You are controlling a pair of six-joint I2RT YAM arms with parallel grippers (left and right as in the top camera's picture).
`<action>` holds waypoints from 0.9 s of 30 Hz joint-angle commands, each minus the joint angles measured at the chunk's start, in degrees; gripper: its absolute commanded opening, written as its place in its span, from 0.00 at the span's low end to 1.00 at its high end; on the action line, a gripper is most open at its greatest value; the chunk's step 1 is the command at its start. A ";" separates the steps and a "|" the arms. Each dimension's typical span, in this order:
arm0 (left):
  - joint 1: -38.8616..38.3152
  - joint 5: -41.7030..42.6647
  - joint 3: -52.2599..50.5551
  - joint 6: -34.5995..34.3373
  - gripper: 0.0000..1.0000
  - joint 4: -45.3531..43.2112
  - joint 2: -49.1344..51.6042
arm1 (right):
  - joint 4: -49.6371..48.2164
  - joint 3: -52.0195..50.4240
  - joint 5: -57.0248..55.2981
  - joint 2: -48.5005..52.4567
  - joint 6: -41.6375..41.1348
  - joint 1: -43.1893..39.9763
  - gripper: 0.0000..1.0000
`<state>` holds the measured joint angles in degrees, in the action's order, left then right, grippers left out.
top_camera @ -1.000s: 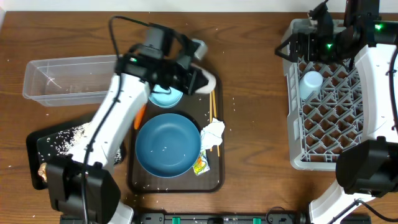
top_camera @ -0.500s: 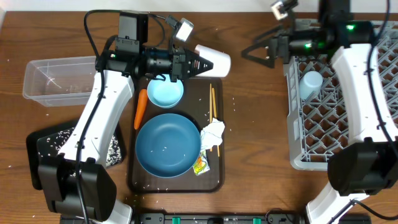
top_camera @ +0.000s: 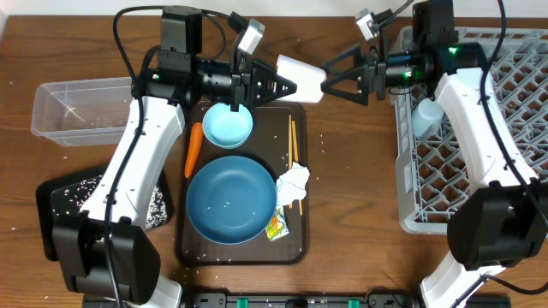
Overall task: Sort waste into correct bins and load items into the dishwasher rack
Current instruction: 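Lift the pink cup with the left gripper and raise it up, then grasp the pink cup with the right gripper and release the left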
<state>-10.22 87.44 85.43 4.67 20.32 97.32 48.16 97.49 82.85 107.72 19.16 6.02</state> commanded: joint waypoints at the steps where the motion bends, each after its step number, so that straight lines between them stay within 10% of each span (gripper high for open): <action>1: 0.28 1.92 0.79 0.11 0.06 -0.33 0.11 | -1.42 -2.08 6.40 -0.46 1.07 0.52 0.79; 27: 0.28 1.46 0.79 0.13 0.06 -0.31 0.11 | -7.48 -2.71 1.20 -0.46 0.81 7.30 0.46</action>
<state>-9.74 88.55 85.43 4.49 20.36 97.32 40.91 94.98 83.59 107.72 19.16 11.33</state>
